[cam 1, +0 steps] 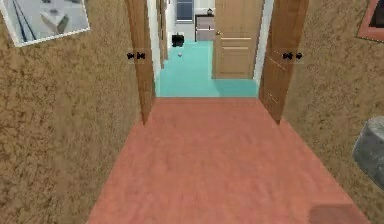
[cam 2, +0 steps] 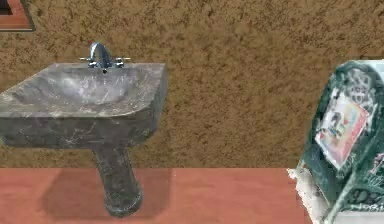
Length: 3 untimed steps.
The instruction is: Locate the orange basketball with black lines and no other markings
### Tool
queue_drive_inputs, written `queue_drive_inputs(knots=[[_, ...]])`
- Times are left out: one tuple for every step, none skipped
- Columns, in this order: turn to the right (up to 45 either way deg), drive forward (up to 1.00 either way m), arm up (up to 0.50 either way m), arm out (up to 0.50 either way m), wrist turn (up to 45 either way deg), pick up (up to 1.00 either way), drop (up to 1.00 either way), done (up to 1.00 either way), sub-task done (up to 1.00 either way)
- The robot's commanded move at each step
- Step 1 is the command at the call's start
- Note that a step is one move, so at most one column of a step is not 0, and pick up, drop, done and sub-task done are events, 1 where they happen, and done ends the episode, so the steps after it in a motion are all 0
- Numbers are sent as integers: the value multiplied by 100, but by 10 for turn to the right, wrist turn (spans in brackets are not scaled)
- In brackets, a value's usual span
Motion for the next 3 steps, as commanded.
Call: queue_drive_inputs(knots=[[0, 100, 0, 0, 0, 0, 0, 0, 0], [0, 100, 0, 0, 0, 0, 0, 0, 0], [0, 100, 0, 0, 0, 0, 0, 0, 0]])
